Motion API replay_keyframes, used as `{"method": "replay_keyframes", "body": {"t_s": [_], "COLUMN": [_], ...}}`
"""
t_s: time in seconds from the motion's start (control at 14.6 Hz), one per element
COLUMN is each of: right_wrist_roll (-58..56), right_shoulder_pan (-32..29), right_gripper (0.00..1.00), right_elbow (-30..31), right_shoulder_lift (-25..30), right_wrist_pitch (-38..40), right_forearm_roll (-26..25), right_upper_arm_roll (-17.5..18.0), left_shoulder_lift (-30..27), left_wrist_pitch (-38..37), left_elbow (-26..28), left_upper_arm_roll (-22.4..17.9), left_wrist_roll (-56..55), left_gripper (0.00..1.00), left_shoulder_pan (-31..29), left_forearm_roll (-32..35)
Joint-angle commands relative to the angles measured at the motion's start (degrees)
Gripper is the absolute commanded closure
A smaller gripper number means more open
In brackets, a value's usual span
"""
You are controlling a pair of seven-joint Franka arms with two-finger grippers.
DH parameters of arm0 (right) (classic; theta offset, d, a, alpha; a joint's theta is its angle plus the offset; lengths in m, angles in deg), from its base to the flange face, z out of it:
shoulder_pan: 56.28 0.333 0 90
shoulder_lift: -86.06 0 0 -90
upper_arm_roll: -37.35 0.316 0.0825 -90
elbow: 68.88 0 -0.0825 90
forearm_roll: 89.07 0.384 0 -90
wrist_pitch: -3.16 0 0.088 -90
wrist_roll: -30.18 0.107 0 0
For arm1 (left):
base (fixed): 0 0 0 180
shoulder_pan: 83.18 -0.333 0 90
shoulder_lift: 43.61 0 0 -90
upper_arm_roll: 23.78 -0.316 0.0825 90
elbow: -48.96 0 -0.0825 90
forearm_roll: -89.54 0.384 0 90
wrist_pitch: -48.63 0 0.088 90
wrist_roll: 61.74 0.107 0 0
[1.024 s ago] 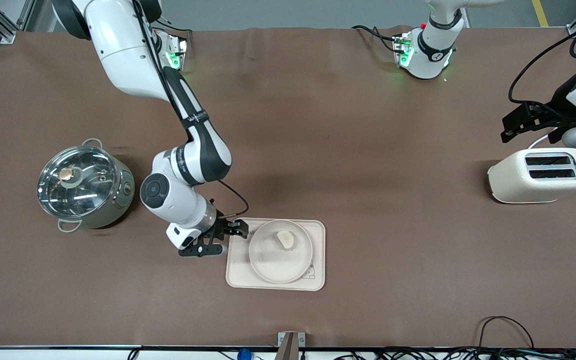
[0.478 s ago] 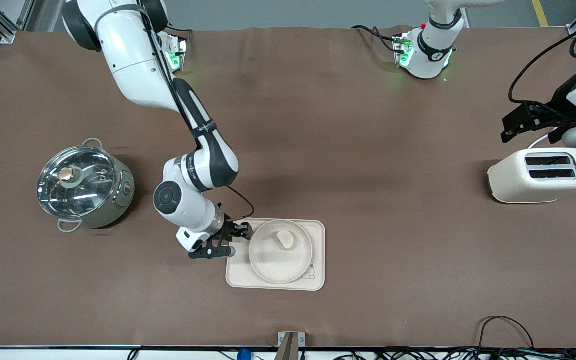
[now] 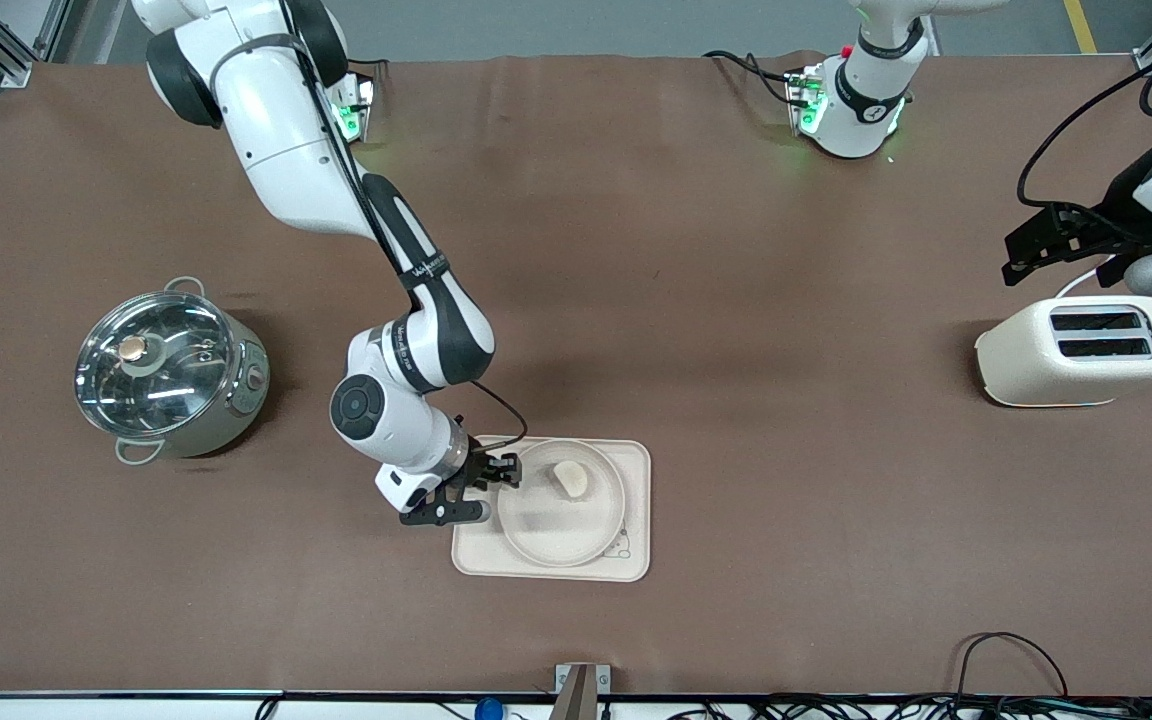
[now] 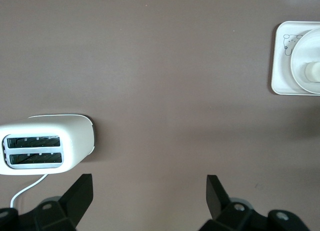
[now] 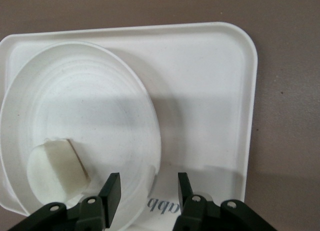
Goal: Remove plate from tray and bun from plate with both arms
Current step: 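Lower the open right gripper onto the rim of the white plate, then close the right gripper on the plate rim and tilt it up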
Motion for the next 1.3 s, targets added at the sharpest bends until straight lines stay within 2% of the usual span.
{"method": "replay_keyframes", "body": {"t_s": [0.0, 0.34, 0.75, 1.16, 1.23], "right_wrist_roll": [0.53, 0.62, 0.53, 0.18, 0.26], "right_shoulder_pan": [-1.10, -1.19, -1.54, -4.09, -4.61], "right_gripper": [0.56, 0.70, 0.96, 0.99, 0.99], "right_elbow": [-3.25, -4.22, -4.13, -3.86, -3.86], "right_shoulder_lift": [-2.66, -4.07, -3.81, -1.17, -0.65], "right_wrist_pitch": [-0.90, -1.78, -1.52, 0.05, 1.37], "right_forearm_roll": [2.77, 3.92, 4.01, 4.97, 5.67], "right_upper_arm_roll": [1.26, 1.17, 1.17, 1.34, 2.21], "left_shoulder_lift": [-0.49, -0.49, -0.50, -0.50, -0.50], "left_wrist_pitch": [-0.35, -0.35, -0.35, -0.35, -0.35], "left_elbow": [0.14, 0.14, 0.14, 0.14, 0.14], "left_upper_arm_roll": [-0.11, -0.11, -0.11, -0.11, -0.11], "left_wrist_roll": [-0.79, -0.70, -0.70, -0.70, -0.70], "left_gripper": [0.00, 0.00, 0.00, 0.00, 0.00], "left_shoulder_pan": [-0.19, -0.19, -0.19, -0.19, -0.19], "left_forearm_roll": [-0.91, -0.91, -0.91, -0.91, -0.91]}}
